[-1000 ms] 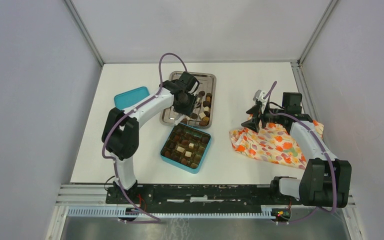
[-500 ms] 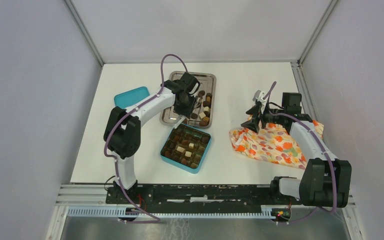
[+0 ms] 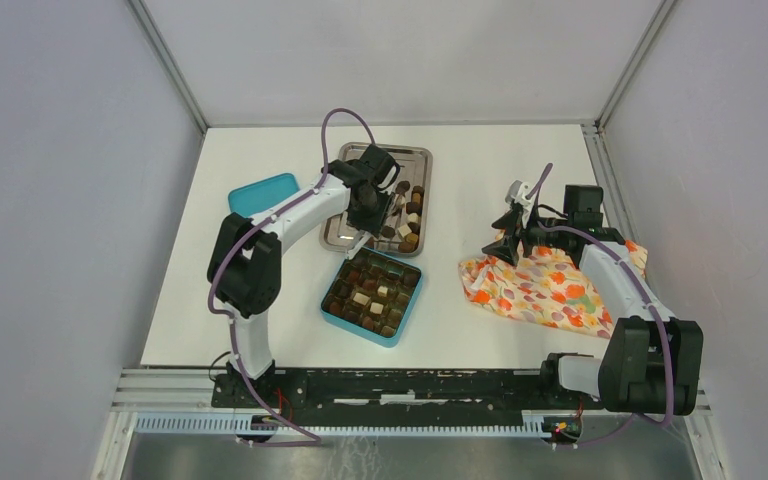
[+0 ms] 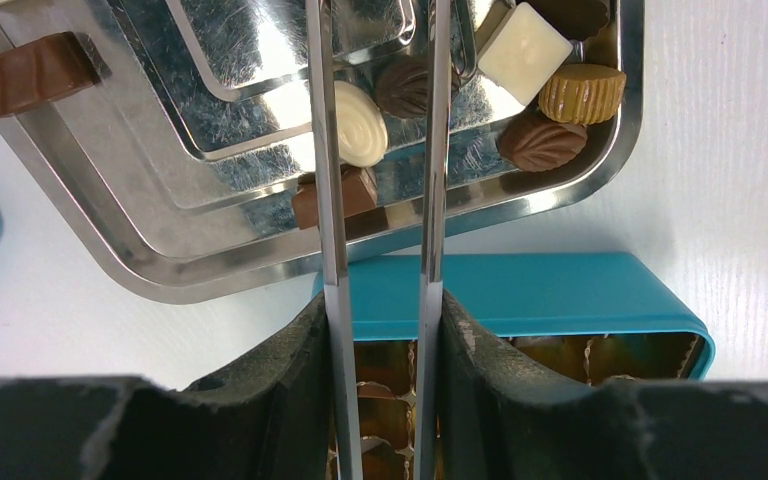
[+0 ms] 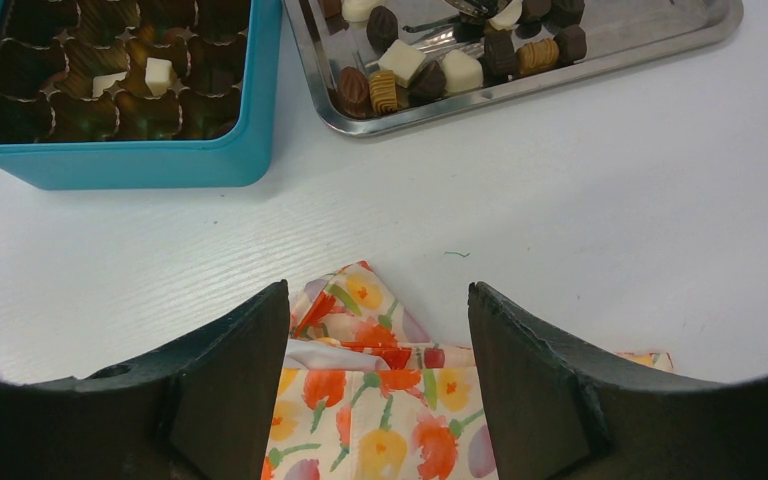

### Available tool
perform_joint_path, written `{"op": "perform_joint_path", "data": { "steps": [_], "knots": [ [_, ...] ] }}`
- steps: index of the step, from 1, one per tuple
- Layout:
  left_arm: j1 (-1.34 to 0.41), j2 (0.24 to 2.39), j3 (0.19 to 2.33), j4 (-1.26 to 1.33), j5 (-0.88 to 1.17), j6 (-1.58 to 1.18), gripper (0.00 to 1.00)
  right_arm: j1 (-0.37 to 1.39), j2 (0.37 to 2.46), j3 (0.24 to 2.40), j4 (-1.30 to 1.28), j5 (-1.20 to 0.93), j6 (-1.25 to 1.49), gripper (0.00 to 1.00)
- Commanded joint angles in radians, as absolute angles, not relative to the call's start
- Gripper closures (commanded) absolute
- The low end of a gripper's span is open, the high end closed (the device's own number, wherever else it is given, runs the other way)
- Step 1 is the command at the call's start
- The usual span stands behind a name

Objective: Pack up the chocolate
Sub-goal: Pick up the fake chocolate from the plate.

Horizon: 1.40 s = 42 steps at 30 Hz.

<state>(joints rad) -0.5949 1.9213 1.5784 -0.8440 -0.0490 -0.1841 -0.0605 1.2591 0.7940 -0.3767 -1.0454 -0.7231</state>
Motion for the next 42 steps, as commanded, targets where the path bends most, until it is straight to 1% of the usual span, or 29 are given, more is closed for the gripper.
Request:
{"op": "perform_joint_path", "data": {
  "steps": [1,5,7,11,14,17,25,35,42],
  "knots": [
    [-0.588,1.874,1.627,-0.863,-0.037,-0.164,0.6,-0.054,1.243,0.805,-0.373,-1.055,-0.736,0.28],
    [-0.588,1.871,1.625,-0.868,-0.036,-0.164,0.6,-0.054,1.243,0.806,-0.375,-1.055,-0.737,0.28],
    [-0.589,1.866,1.624,-0.868,-0.036,-0.167,0.62,-0.054,1.243,0.807,-0.374,-1.055,-0.738,0.28],
    [-0.589,1.84,1.624,-0.866,-0.035,-0.177,0.76,-0.054,1.243,0.806,-0.374,-1.055,-0.738,0.28],
    [-0.588,1.816,1.62,-0.866,-0.038,-0.182,0.83,-0.054,1.243,0.806,-0.374,-1.055,-0.738,0.28],
    [-0.589,1.787,1.606,-0.862,-0.041,-0.188,0.87,-0.054,1.243,0.807,-0.375,-1.054,-0.738,0.28],
    [-0.588,1.696,1.555,-0.851,-0.005,-0.206,0.89,-0.052,1.244,0.805,-0.374,-1.055,-0.738,0.28],
    [-0.59,1.485,1.421,-0.842,0.199,-0.226,0.91,-0.052,1.243,0.805,-0.374,-1.055,-0.739,0.28],
    [-0.607,1.313,1.296,-0.857,0.292,-0.27,0.91,-0.052,1.246,0.805,-0.375,-1.052,-0.739,0.28]
  ]
}}
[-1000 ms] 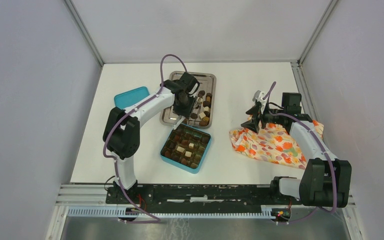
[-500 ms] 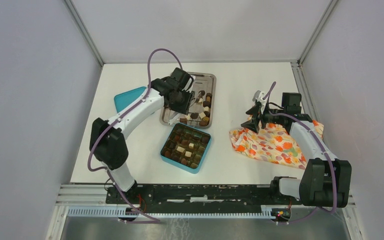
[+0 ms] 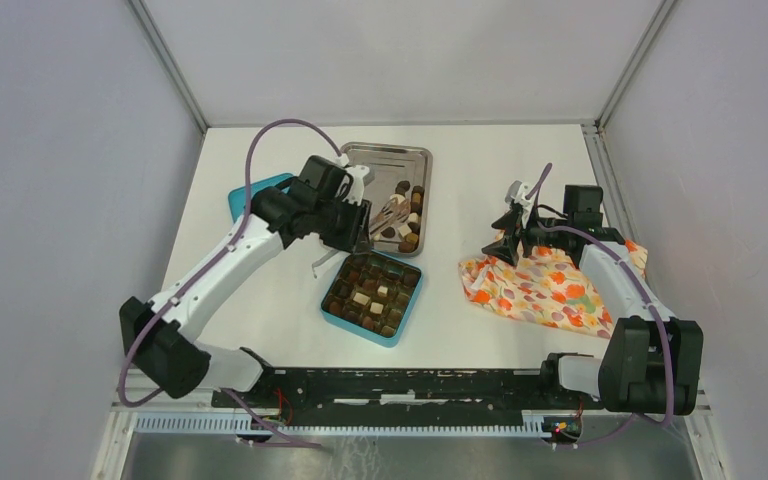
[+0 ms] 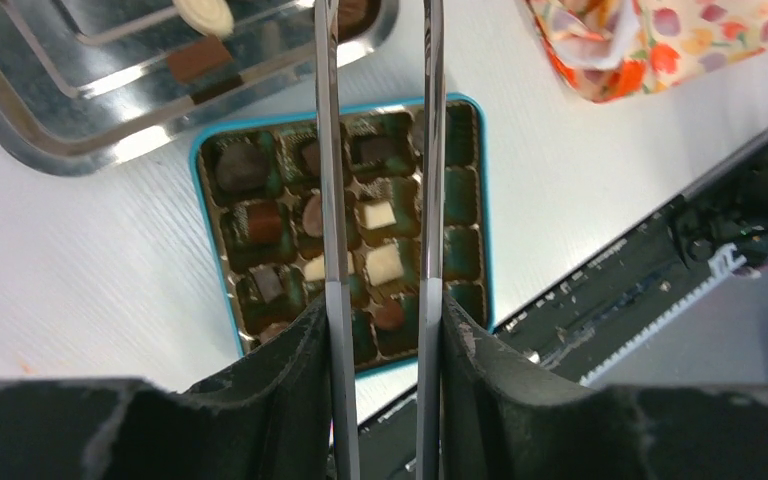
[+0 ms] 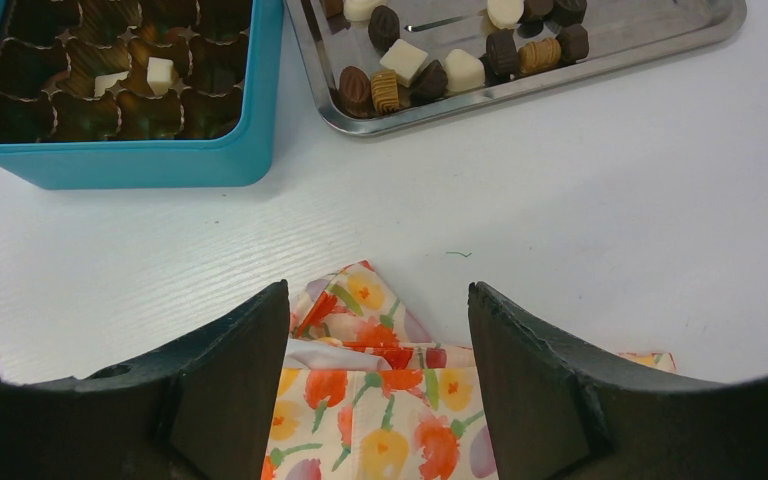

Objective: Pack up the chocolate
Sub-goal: Pick up the fake chocolate from the plate, then place the fake chocolate in the packing box.

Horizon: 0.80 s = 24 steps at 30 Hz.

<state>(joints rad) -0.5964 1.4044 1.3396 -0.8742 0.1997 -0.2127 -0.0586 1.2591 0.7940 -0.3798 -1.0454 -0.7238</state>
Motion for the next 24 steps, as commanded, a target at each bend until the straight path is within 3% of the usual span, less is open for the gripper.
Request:
{"op": "perform_joint_path", "data": {
  "steps": [1,14,24],
  "knots": [
    [-0.611,1.294,1.281,-0.865,0.297,-0.276,0.91,-0.052,1.248,0.805,-0.374,-1.052,-0.739,0.28],
    [-0.717,1.146,1.161,-0.959,0.265,-0.364,0.91,-0.052,1.253,0.802,-0.372,-1.05,-0.739,0.28],
    [-0.807,1.167,1.132,-0.974,0.215,-0.405,0.9,-0.052,1.253,0.801,-0.371,-1.05,-0.739,0.28]
  ]
}}
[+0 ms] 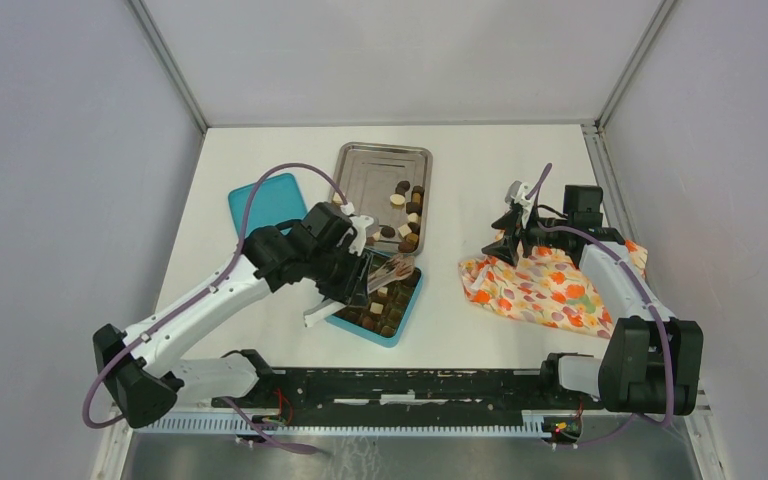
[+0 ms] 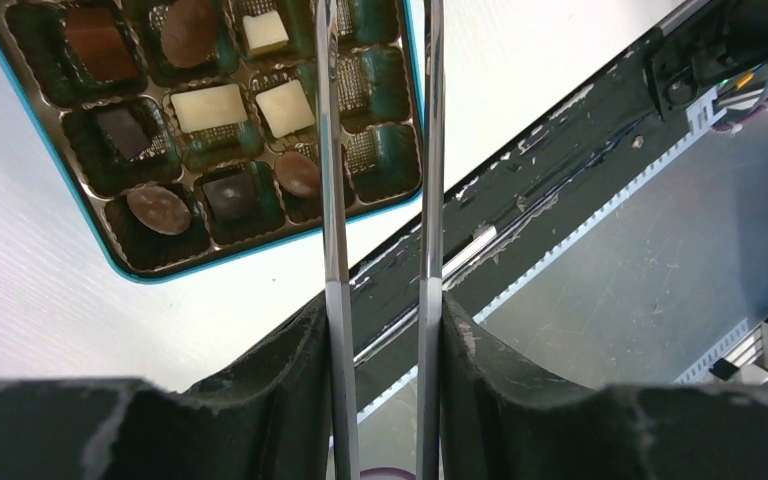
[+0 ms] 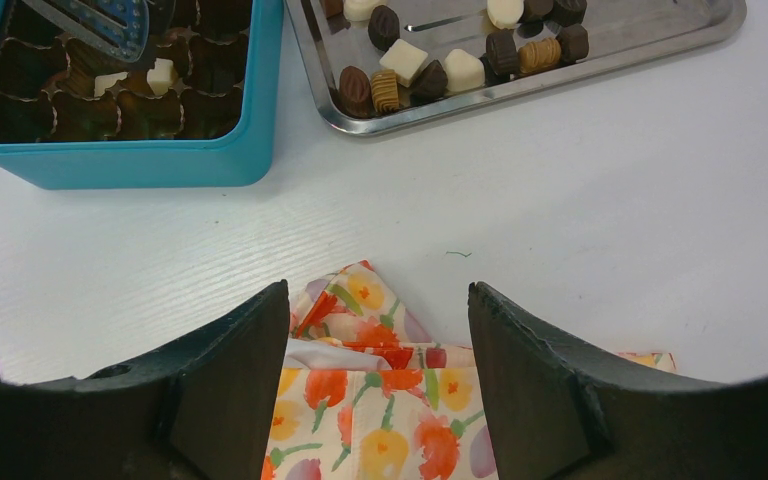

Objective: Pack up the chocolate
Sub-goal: Place the fake chocolate in the packing box.

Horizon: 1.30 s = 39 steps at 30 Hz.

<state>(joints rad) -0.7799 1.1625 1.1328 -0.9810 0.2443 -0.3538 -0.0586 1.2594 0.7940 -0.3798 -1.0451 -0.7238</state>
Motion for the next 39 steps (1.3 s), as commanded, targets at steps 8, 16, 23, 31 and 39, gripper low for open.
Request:
{"op": "perform_joint_path", "data": {
  "steps": [8,16,23,31,39],
  "knots": [
    [-0.831,1.202,1.125,-0.982,0.184,-0.405,0.86,-0.052,1.253,0.802,-0.373,-1.05,-0.739,0.28],
    [-0.843,1.228,1.103,-0.976,0.181,-0.403,0.82,-0.052,1.255,0.802,-0.373,-1.05,-0.739,0.28],
    [-0.845,1.233,1.095,-0.975,0.178,-0.405,0.78,-0.052,1.255,0.801,-0.373,-1.051,-0.739,0.28],
    [-0.854,1.24,1.094,-0.982,0.171,-0.406,0.66,-0.052,1.255,0.801,-0.373,-1.051,-0.739,0.28],
    [-0.859,1.253,1.097,-0.983,0.164,-0.399,0.57,-0.052,1.256,0.802,-0.373,-1.051,-0.74,0.28]
  ]
}}
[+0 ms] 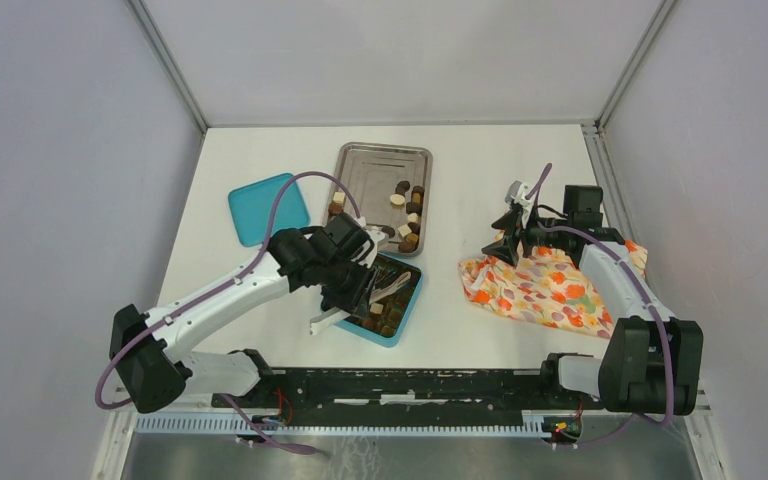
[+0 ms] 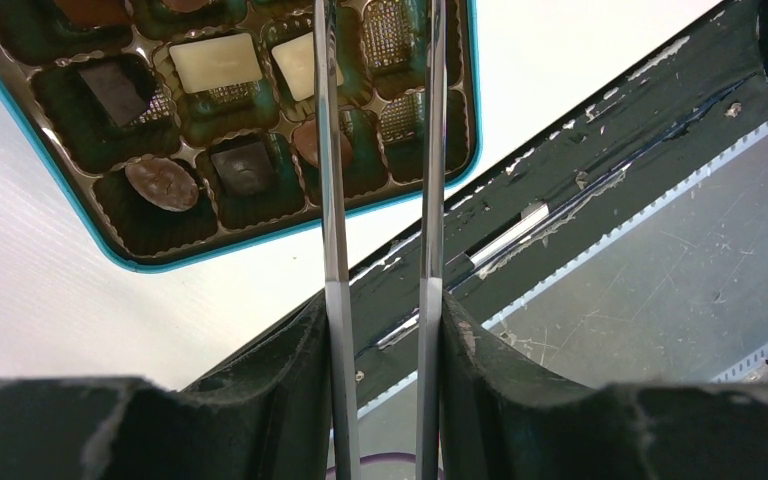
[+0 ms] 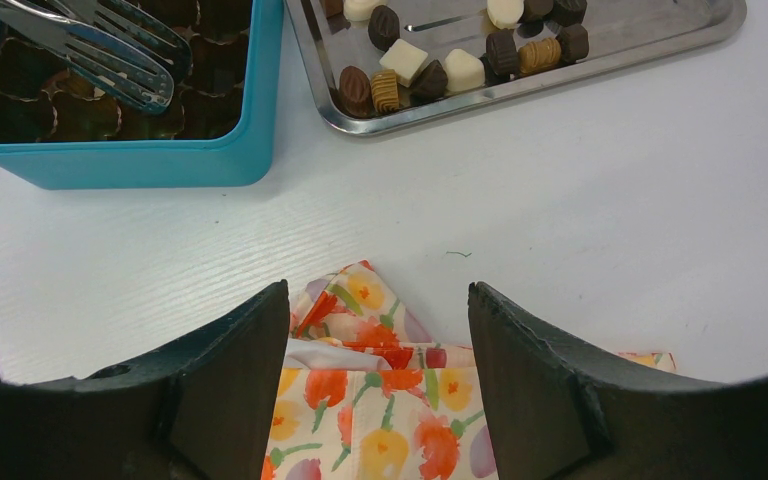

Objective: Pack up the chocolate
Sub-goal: Place the fake chocolate in the packing box.

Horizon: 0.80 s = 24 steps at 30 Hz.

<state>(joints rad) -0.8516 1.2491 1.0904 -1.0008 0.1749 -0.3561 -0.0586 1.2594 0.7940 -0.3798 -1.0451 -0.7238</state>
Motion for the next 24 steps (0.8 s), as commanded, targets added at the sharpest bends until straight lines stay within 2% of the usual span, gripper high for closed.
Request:
{"op": "perform_joint_path", "data": {
  "steps": [1,15,24],
  "knots": [
    [-0.859,1.254,1.098,-0.983,0.164,-0.398,0.57,-0.052,1.256,0.802,-0.373,-1.051,-0.741,0.28],
    [-0.859,1.257,1.11,-0.983,0.168,-0.39,0.53,-0.052,1.258,0.804,-0.377,-1.051,-0.742,0.28],
    [-0.855,1.229,1.158,-0.928,0.118,-0.392,0.57,-0.052,1.256,0.804,-0.378,-1.051,-0.743,0.28]
  ]
}}
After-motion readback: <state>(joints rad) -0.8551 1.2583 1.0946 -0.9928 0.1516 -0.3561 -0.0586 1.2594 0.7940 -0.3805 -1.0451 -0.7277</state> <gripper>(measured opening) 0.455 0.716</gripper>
